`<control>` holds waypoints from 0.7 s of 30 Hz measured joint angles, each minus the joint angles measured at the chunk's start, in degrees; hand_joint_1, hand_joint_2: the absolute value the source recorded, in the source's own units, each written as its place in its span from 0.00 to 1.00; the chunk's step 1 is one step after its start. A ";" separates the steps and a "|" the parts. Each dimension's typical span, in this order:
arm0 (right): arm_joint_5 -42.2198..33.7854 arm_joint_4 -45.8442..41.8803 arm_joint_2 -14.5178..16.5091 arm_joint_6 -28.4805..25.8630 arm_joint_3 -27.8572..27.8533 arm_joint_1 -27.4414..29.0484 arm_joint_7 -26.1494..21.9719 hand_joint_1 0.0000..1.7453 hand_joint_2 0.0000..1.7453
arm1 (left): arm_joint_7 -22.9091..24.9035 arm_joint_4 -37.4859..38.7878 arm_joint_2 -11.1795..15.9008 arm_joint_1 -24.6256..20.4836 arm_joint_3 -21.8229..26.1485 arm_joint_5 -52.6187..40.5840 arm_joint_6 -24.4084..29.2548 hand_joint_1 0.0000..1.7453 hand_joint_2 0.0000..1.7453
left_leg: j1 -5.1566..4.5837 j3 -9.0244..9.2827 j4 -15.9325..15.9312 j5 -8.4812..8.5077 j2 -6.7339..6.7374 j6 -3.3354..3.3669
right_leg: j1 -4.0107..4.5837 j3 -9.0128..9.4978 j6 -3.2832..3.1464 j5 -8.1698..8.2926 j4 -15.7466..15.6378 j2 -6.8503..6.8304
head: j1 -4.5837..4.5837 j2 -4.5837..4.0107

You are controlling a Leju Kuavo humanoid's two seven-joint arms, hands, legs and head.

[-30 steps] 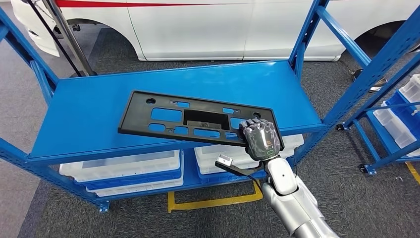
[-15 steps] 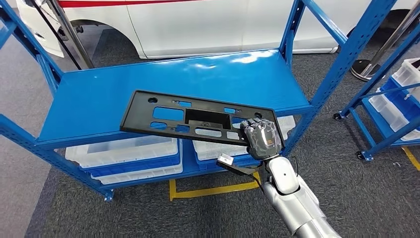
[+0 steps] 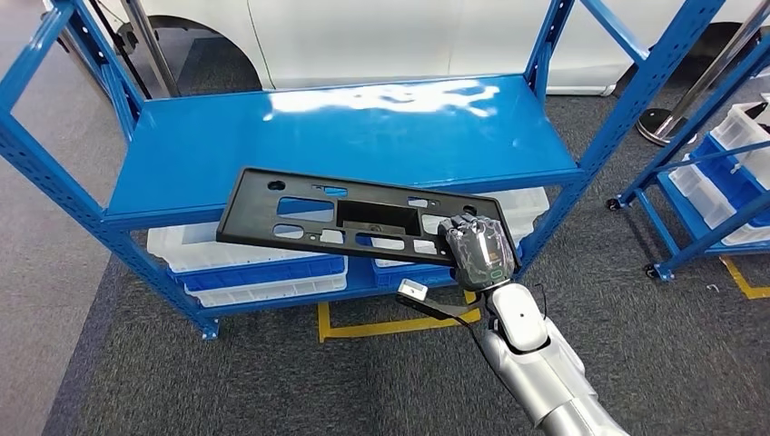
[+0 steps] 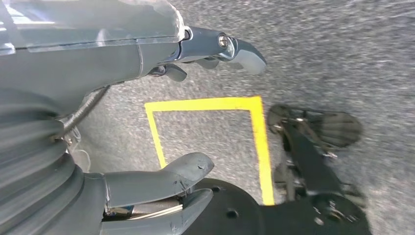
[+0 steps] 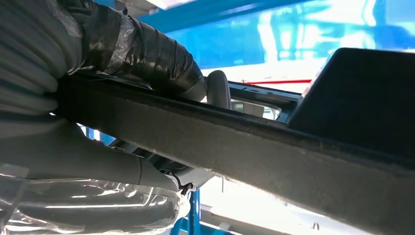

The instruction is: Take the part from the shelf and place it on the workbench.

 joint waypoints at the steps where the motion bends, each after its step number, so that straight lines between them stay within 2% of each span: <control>1: -0.12 0.02 0.00 0.05 0.02 0.00 -0.03 1.00 1.00 | 0.01 0.00 -0.04 0.01 0.04 -0.01 0.00 0.00 1.00 | -0.14 -0.95 0.13 0.61 0.01 0.00 | 0.02 0.39 -0.07 0.14 1.56 0.00 | -0.01 0.00; 2: -0.22 0.03 0.00 0.09 0.04 -0.01 -0.05 1.00 1.00 | 0.01 0.00 -0.09 0.01 0.08 -0.01 0.00 0.00 1.00 | -0.28 -1.87 0.26 1.19 0.01 -0.03 | 0.09 1.75 -0.28 1.26 1.20 0.00 | 0.00 0.00; 3: -0.28 0.04 0.00 0.11 0.07 -0.04 -0.05 1.00 1.00 | 0.01 0.00 -0.17 0.00 0.10 -0.02 0.00 0.00 1.00 | -0.43 -2.69 0.35 1.77 0.00 -0.07 | 0.23 4.16 -0.66 2.69 -1.15 0.02 | -0.01 0.00; 4: -0.30 0.03 0.00 0.13 0.08 -0.13 -0.07 1.00 1.00 | 0.01 0.00 -0.30 0.00 0.13 -0.02 -0.01 0.00 1.00 | -0.54 -3.34 0.42 2.31 -0.01 -0.15 | 0.45 7.27 -1.23 3.47 -4.92 0.03 | -0.02 0.00; 5: -0.31 0.01 0.01 0.14 0.09 -0.27 -0.11 1.00 1.00 | 0.01 0.00 -0.43 -0.01 0.15 -0.02 -0.01 0.00 1.00 | -0.69 -3.85 0.45 2.81 -0.01 -0.31 | 0.67 10.39 -1.77 3.43 -9.30 0.02 | -0.02 0.00; 6: -0.32 -0.01 0.03 0.14 0.10 -0.45 -0.16 1.00 1.00 | 0.01 0.00 -0.55 0.00 0.17 -0.03 -0.02 0.00 1.00 | -0.72 -4.14 0.34 3.36 0.01 -0.56 | 0.90 12.65 -2.13 3.07 -12.70 0.02 | -0.04 0.00; 7: -0.34 -0.03 0.04 0.14 0.10 -0.65 -0.21 1.00 1.00 | 0.01 0.00 -0.63 0.01 0.20 -0.03 -0.02 0.00 1.00 | -0.66 -4.31 0.14 3.91 0.03 -0.87 | 1.12 13.85 -2.38 2.67 -14.86 0.03 | -0.04 0.00; 8: -0.35 -0.04 0.05 0.14 0.11 -0.82 -0.25 1.00 1.00 | 0.01 0.00 -0.66 0.03 0.23 -0.04 -0.02 0.00 1.00 | -0.60 -4.41 -0.13 4.53 0.05 -1.24 | 1.28 14.17 -2.49 2.78 -15.94 0.03 | -0.03 0.00; 9: -0.37 -0.03 0.05 0.15 0.13 -0.92 -0.25 1.00 1.00 | 0.01 0.01 -0.66 0.05 0.30 -0.05 -0.02 0.00 1.00 | -0.52 -4.55 -0.39 4.99 -0.01 -1.61 | 1.15 13.95 -2.67 3.46 -16.31 0.00 | -0.03 0.00; 10: -0.38 -0.02 0.05 0.17 0.15 -0.99 -0.25 1.00 1.00 | 0.01 0.01 -0.66 0.07 0.37 -0.05 -0.02 0.00 1.00 | -0.53 -4.83 -0.25 4.66 -0.13 -1.94 | 0.99 13.70 -2.99 4.17 -16.78 -0.14 | -0.02 0.00; 11: -0.38 -0.01 0.07 0.19 0.22 -1.03 -0.25 1.00 1.00 | 0.01 0.02 -0.66 0.08 0.45 -0.06 -0.02 0.00 1.00 | -0.57 -5.33 0.72 3.30 -0.26 -2.25 | 0.78 13.32 -3.40 4.88 -17.24 -0.28 | -0.03 0.00; 12: -0.38 -0.01 0.08 0.21 0.34 -1.05 -0.25 1.00 1.00 | 0.03 0.02 -0.66 0.10 0.51 -0.07 -0.02 0.00 1.00 | -0.56 -6.05 2.77 0.91 -0.38 -2.51 | 0.55 12.75 -3.74 5.61 -17.55 -0.42 | -0.04 0.00; 14: -0.38 0.00 0.08 0.22 0.64 -1.07 -0.25 1.00 1.00 | 0.07 0.02 -0.67 0.14 0.56 -0.09 -0.02 0.00 1.00 | -0.33 -7.64 9.49 -4.72 -0.45 -2.95 | 0.61 11.11 -4.06 6.83 -17.43 -0.50 | -0.07 0.00; 15: -0.38 0.02 0.08 0.22 0.78 -1.04 -0.25 1.00 1.00 | 0.09 0.02 -0.67 0.16 0.56 -0.10 -0.02 0.00 1.00 | -0.18 -8.11 12.80 -6.22 -0.44 -3.18 | 0.61 10.16 -3.99 7.39 -17.23 -0.52 | -0.08 0.00; 16: -0.38 0.06 0.07 0.22 0.87 -1.01 -0.25 1.00 1.00 | 0.09 0.02 -0.67 0.15 0.57 -0.11 -0.02 0.00 1.00 | -0.02 -7.98 14.91 -6.33 -0.43 -3.41 | 0.58 9.19 -3.88 7.91 -16.95 -0.55 | -0.08 0.00; 17: -0.38 0.10 0.07 0.22 0.96 -0.98 -0.25 1.00 1.00 | 0.08 0.02 -0.66 0.14 0.59 -0.11 -0.02 0.00 1.00 | 0.14 -7.03 15.24 -5.20 -0.41 -3.61 | 0.52 8.19 -3.72 8.35 -16.60 -0.58 | -0.08 0.00; 18: -0.38 0.13 0.07 0.22 1.02 -0.95 -0.25 1.00 1.00 | 0.06 0.02 -0.65 0.13 0.60 -0.11 -0.02 0.00 1.00 | 0.31 -5.17 13.70 -3.45 -0.39 -3.76 | 0.43 7.23 -3.51 8.71 -16.19 -0.60 | -0.08 0.00; 19: -0.40 0.14 0.07 0.22 1.05 -0.94 -0.25 1.00 1.00 | 0.02 0.02 -0.64 0.11 0.62 -0.11 -0.04 0.00 1.00 | 0.46 -2.65 10.53 -2.30 -0.41 -3.87 | 0.34 6.39 -3.26 8.99 -15.73 -0.61 | -0.08 0.00; 20: -0.46 0.14 0.06 0.22 1.07 -0.95 -0.25 1.00 1.00 | 0.03 0.02 -0.64 0.11 0.63 -0.14 -0.15 0.00 1.00 | 0.43 0.20 6.60 -2.12 -0.44 -3.88 | 0.35 5.67 -2.97 9.22 -15.26 -0.62 | -0.09 0.00; 21: -0.58 0.14 0.07 0.27 1.08 -0.94 -0.25 1.00 1.00 | 0.18 0.02 -0.64 0.10 0.63 -0.27 -0.34 0.00 1.00 | 0.33 2.45 3.21 -2.65 -0.46 -3.65 | 0.38 5.18 -2.65 9.50 -14.92 -0.70 | -0.09 0.00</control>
